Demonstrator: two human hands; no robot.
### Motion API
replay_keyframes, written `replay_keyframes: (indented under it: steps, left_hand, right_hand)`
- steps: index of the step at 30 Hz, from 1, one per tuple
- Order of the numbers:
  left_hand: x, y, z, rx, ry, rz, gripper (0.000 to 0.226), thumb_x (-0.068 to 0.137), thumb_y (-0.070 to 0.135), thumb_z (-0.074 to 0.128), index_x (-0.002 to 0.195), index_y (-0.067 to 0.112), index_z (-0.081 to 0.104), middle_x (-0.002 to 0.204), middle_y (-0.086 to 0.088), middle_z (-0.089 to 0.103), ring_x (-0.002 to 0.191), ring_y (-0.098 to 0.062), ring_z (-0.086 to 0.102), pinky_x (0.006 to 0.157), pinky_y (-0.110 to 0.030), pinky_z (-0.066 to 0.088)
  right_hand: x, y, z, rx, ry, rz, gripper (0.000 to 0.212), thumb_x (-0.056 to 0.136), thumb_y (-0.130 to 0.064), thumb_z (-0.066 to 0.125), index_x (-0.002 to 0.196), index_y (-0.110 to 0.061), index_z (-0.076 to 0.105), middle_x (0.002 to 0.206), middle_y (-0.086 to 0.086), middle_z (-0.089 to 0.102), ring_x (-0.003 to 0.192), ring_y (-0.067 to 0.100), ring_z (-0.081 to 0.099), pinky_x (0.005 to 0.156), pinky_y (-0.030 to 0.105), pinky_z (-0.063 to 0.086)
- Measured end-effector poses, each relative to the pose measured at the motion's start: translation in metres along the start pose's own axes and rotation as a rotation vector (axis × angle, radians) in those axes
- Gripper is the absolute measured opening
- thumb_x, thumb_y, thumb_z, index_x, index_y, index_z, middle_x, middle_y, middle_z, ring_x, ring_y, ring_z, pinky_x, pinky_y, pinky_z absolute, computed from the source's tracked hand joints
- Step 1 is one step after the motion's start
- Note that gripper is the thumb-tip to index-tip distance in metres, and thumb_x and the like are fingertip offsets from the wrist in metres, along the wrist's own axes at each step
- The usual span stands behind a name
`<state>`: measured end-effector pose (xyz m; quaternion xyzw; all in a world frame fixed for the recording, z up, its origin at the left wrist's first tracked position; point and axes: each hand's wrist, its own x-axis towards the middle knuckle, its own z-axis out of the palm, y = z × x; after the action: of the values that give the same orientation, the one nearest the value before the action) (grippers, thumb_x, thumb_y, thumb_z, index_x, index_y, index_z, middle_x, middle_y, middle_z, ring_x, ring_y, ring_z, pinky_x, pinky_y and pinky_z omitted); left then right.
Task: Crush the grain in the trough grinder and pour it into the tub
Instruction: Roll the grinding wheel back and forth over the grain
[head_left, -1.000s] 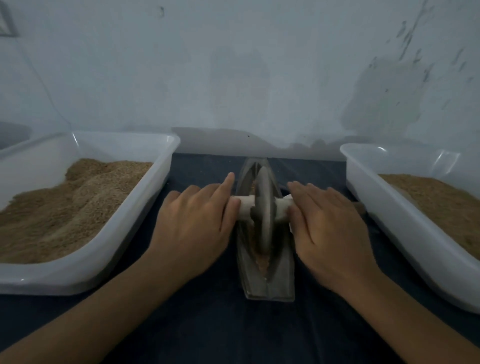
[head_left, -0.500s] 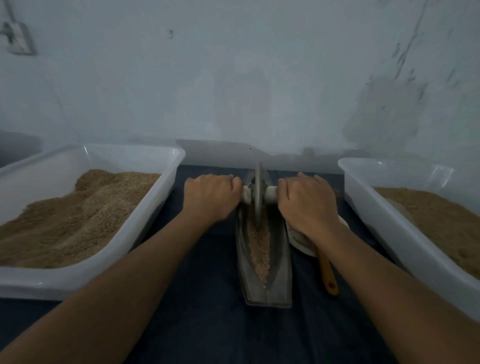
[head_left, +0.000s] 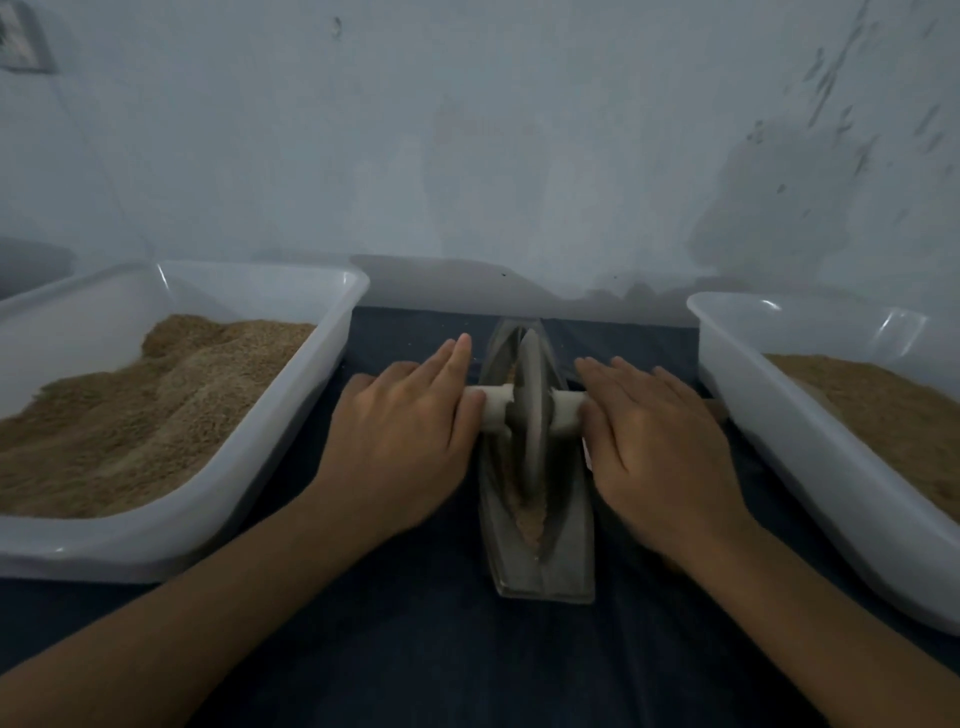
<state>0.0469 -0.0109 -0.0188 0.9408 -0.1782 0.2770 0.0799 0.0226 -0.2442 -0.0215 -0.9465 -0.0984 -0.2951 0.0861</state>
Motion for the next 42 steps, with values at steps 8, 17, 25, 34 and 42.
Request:
replay_keyframes:
  steps: [8,17,25,34,42]
  left_hand:
    - [0.083,-0.016,0.038,0.207,-0.186,-0.089,0.030,0.106,0.034,0.024,0.091,0.020,0.047,0.134,-0.003,0.067,0.087,-0.033,0.064,0.053,-0.032,0.017]
    - [-0.006,-0.003,-0.004,0.013,0.054,0.069,0.061,0.110,0.050,0.019,0.161,0.021,0.035,0.146,0.004,0.060,0.113,-0.019,0.066,0.082,-0.040,0.053]
    - [0.023,-0.002,0.008,0.053,0.036,0.015,0.056,0.110,0.045,0.021,0.153,0.021,0.049,0.132,0.002,0.069,0.104,-0.025,0.067,0.086,-0.042,0.049]
    - [0.071,-0.011,0.032,0.260,-0.081,-0.024,0.017,0.106,0.029,0.030,0.092,0.021,0.037,0.080,-0.001,0.058,0.061,-0.027,0.045,0.053,-0.035,0.033]
    - [-0.016,-0.009,-0.008,0.135,0.096,0.133,0.063,0.109,0.044,0.023,0.138,0.002,0.060,0.114,-0.013,0.075,0.077,-0.029,0.071,0.063,-0.040,0.057]
  right_hand:
    - [0.081,0.001,0.020,-0.086,-0.047,0.138,0.045,0.107,-0.030,0.027,0.072,-0.021,0.055,0.072,0.000,0.058,0.085,0.026,0.062,0.087,0.039,0.038]
    - [-0.014,-0.004,-0.009,0.032,0.012,0.003,0.049,0.107,-0.038,0.032,0.143,-0.019,0.060,0.143,-0.001,0.062,0.135,0.018,0.054,0.118,0.042,0.037]
    - [0.001,0.003,-0.003,-0.003,0.033,-0.022,0.044,0.105,-0.034,0.035,0.130,-0.017,0.067,0.118,0.001,0.072,0.107,0.021,0.065,0.099,0.042,0.048]
    - [0.073,0.001,0.019,-0.127,-0.011,0.069,0.042,0.107,-0.033,0.030,0.078,-0.019,0.058,0.075,-0.004,0.057,0.073,0.023,0.058,0.080,0.039,0.041]
    - [-0.017,0.001,-0.013,0.054,0.109,-0.094,0.052,0.109,-0.042,0.028,0.131,-0.019,0.068,0.136,-0.001,0.067,0.129,0.017,0.060,0.110,0.043,0.047]
